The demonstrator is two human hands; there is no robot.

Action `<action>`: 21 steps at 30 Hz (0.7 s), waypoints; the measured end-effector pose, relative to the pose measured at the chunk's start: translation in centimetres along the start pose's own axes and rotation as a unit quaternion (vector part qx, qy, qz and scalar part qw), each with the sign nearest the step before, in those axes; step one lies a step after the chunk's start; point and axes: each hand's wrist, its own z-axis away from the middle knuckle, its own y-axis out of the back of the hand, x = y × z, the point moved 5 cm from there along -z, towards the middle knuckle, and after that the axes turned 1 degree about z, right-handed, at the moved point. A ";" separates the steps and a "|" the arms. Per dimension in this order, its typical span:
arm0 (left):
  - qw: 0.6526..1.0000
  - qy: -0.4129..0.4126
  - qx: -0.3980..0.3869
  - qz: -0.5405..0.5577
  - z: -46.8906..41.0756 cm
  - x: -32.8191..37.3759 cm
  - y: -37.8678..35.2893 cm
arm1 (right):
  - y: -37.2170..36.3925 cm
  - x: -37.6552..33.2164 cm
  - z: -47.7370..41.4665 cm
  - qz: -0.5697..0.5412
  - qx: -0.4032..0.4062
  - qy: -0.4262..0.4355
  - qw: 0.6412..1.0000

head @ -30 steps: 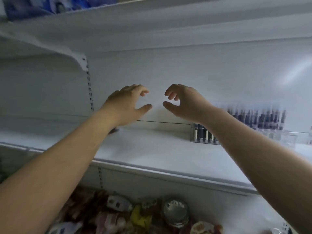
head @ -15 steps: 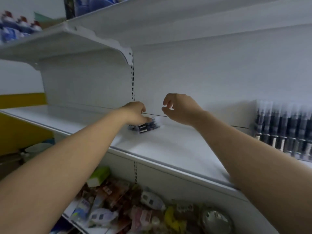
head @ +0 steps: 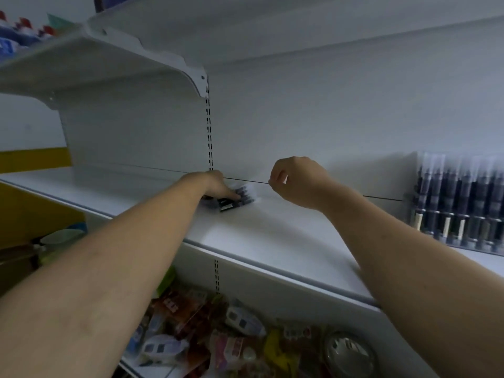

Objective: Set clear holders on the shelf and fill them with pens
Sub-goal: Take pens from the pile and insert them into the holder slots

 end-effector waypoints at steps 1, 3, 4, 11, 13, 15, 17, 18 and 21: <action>1.000 0.000 0.002 0.008 -0.3 -0.4 -0.1 | -0.1 -0.2 -0.1 0.000 -0.003 0.002 1.000; 1.000 -0.003 0.005 0.022 -0.6 -0.8 -0.3 | -0.2 -0.4 -0.2 -0.001 -0.005 0.005 1.000; 1.000 -0.006 0.006 0.027 -0.6 -0.9 -0.4 | -0.2 -0.5 -0.2 -0.002 -0.004 0.005 1.000; 0.999 -0.030 0.001 -0.013 -0.5 -0.5 -0.5 | -0.6 -0.3 -0.5 -0.011 -0.019 -0.003 1.000; 0.999 -0.035 0.006 -0.023 -0.4 -0.3 -0.5 | -0.6 -0.3 -0.4 -0.012 -0.025 -0.005 1.000; 0.998 -0.048 0.015 -0.032 0.0 0.1 -0.4 | -0.5 -0.3 -0.4 -0.016 -0.032 -0.006 0.999; 0.997 -0.064 0.017 -0.040 0.3 0.4 -0.4 | -0.5 -0.4 -0.3 -0.019 -0.032 -0.007 0.999; 0.997 -0.070 0.015 -0.042 0.5 0.5 -0.4 | -0.5 -0.4 -0.2 -0.021 -0.031 -0.007 0.999; 0.996 -0.078 0.014 -0.033 0.8 0.5 -0.2 | -0.4 -0.4 -0.1 -0.028 -0.033 -0.008 0.999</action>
